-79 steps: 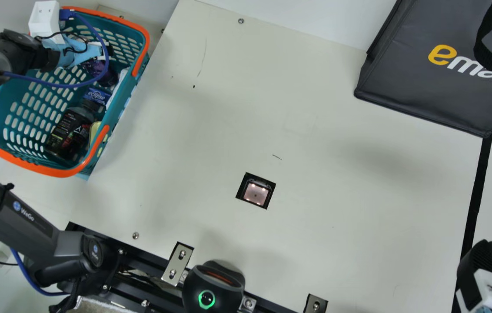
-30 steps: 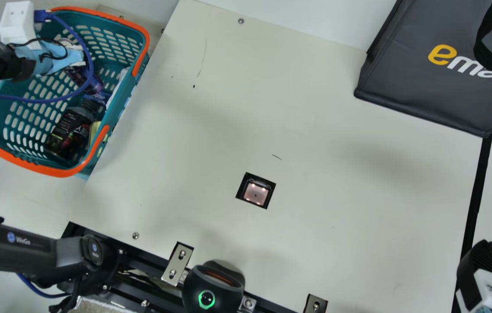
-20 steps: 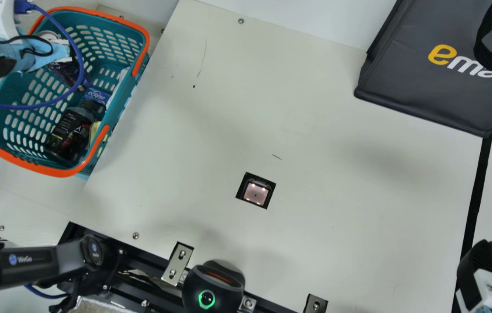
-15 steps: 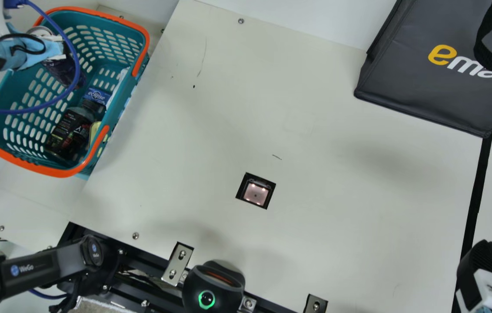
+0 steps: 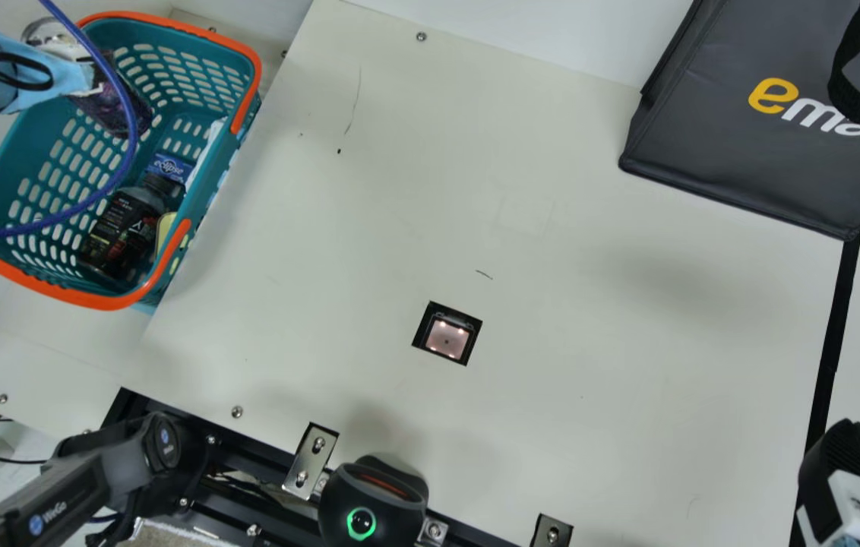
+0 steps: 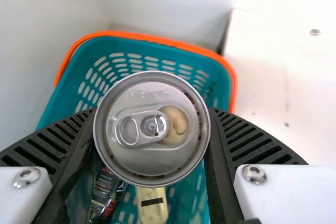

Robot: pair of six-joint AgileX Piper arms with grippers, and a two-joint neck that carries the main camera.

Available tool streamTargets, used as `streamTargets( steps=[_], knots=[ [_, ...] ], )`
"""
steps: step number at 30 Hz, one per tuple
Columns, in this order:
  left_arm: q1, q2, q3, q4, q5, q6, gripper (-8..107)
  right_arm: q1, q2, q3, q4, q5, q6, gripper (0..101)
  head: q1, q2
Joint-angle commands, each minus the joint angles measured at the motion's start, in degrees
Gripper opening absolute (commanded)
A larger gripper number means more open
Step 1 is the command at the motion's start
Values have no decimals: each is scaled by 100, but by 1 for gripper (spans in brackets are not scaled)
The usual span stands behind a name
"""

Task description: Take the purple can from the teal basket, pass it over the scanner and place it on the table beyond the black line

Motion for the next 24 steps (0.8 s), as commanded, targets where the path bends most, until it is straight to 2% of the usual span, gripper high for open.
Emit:
streamTargets(
  steps=[1,12,24],
  knots=[
    [-114,-115,-24,-5,121,-3,-8,0,0,0,0,0,0,95,-166,14],
    [-1136,-659,26,271,435,-421,-8,0,0,0,0,-6,0,95,-166,14],
    [-2619,-1193,480,858,411,-1379,-8,0,0,0,0,-6,0,95,-166,14]
  ],
)
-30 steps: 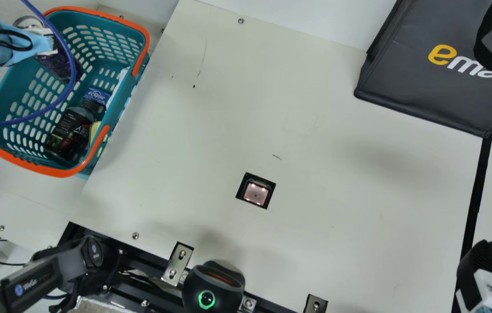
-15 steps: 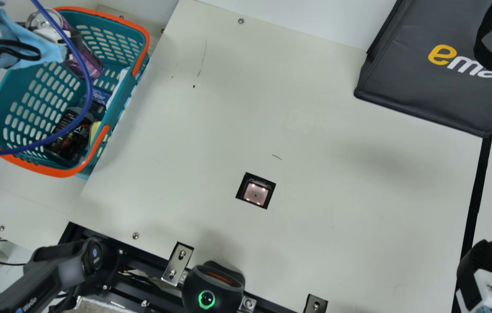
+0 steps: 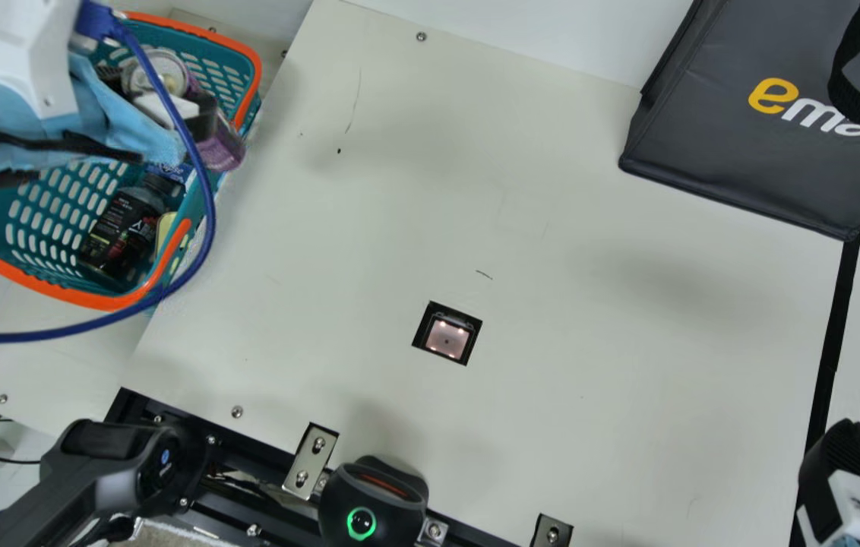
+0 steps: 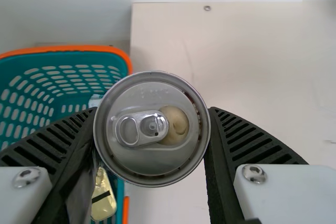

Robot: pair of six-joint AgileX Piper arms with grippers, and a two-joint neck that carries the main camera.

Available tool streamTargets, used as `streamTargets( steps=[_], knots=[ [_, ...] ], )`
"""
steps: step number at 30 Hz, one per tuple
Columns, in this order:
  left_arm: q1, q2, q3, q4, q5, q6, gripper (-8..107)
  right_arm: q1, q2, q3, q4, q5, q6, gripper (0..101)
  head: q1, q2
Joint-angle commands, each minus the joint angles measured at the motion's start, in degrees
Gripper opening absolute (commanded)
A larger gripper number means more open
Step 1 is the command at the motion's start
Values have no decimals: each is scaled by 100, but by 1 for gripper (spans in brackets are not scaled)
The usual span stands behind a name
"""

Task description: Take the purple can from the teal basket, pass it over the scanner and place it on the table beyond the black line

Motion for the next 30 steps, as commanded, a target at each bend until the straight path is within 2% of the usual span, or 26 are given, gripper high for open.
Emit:
streamTargets(
  steps=[1,19,30],
  knots=[
    [-393,-84,108,92,-28,-210,-8,0,0,0,0,0,0,95,-166,14],
    [-2438,-730,1083,799,-289,-1654,-8,0,0,0,0,0,0,95,-166,14],
    [-3654,-774,1417,1452,-439,-2977,-8,0,0,0,0,0,0,95,-166,14]
  ],
)
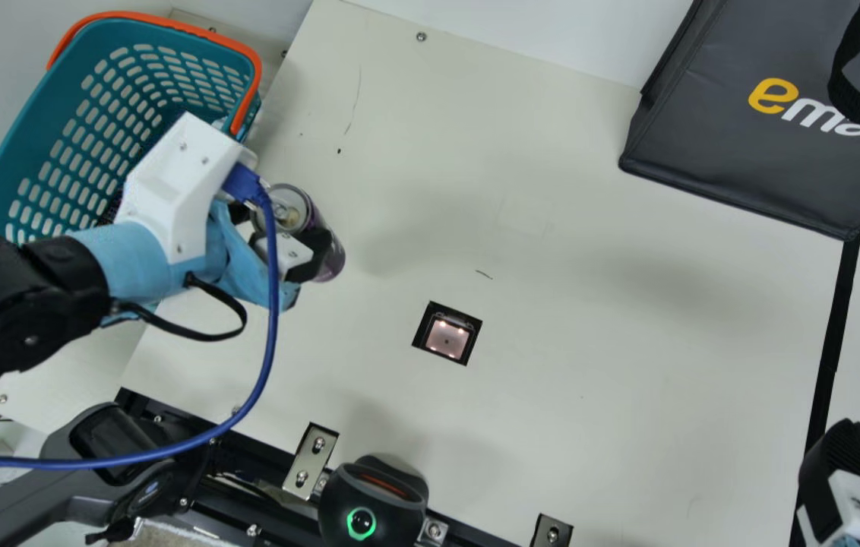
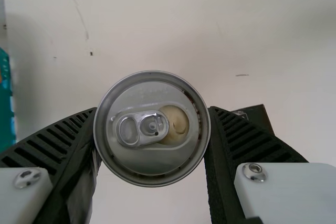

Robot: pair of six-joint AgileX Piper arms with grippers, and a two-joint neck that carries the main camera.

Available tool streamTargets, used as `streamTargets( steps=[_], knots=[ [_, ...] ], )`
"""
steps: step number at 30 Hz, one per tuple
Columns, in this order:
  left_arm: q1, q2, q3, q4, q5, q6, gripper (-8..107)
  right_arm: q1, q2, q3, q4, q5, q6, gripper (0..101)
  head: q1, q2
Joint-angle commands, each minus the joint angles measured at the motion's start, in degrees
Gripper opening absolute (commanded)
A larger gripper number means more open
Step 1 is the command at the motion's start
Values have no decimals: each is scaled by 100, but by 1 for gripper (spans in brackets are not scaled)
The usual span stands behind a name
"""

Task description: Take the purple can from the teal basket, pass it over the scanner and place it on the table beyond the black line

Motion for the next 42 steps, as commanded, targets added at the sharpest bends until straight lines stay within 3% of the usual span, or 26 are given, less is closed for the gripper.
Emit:
streamTargets(
  steps=[1,21,42],
  knots=[
    [-347,30,24,183,-22,-454,-8,0,0,0,0,0,0,95,-166,14],
    [-2880,748,69,1664,-270,-3307,-8,0,0,0,0,0,0,95,-166,14],
    [-3977,1413,112,2520,-545,-4992,-8,0,0,0,0,-5,0,95,-166,14]
  ],
)
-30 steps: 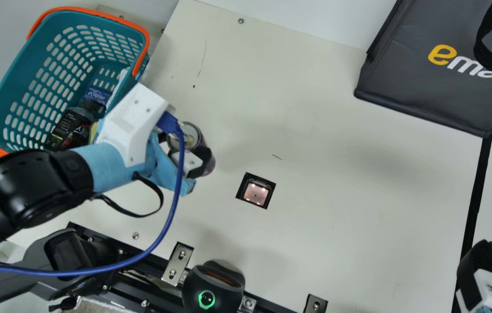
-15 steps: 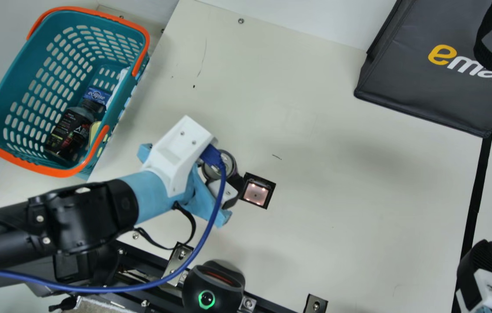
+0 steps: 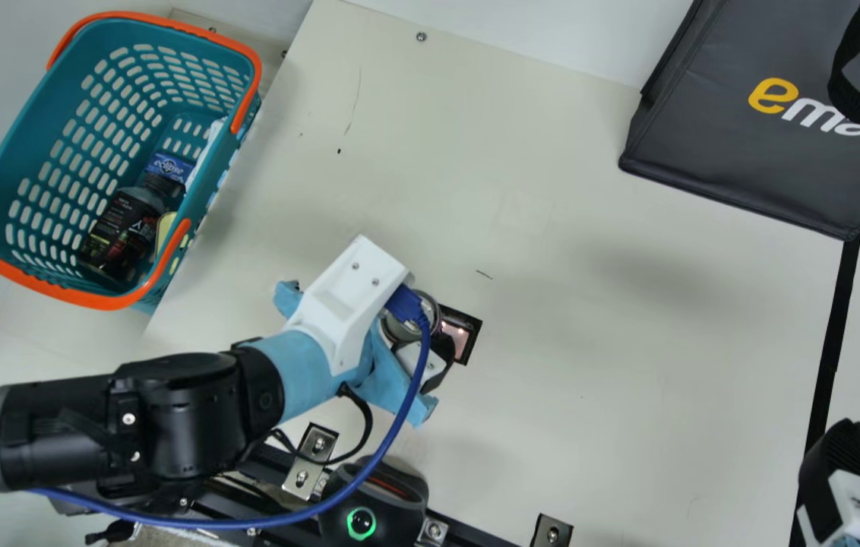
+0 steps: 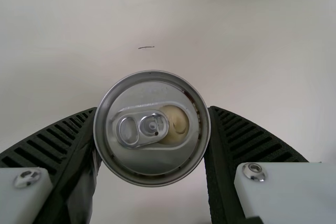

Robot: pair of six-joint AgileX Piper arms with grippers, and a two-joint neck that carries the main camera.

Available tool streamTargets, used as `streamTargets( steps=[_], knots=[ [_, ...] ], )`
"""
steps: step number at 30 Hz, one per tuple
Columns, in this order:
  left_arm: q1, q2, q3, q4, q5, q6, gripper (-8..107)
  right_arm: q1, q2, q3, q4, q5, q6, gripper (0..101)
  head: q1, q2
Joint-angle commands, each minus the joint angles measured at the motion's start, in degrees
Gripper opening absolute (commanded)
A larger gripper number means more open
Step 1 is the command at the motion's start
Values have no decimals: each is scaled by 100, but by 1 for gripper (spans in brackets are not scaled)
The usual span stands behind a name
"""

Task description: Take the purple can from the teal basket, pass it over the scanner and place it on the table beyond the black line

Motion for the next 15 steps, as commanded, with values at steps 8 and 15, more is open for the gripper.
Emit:
streamTargets(
  steps=[8,15],
  knots=[
    [-132,199,77,261,-178,-348,17,0,0,0,0,0,0,95,-166,14],
    [-177,312,142,392,-328,-538,40,0,0,0,0,0,0,95,-166,14]
  ],
)
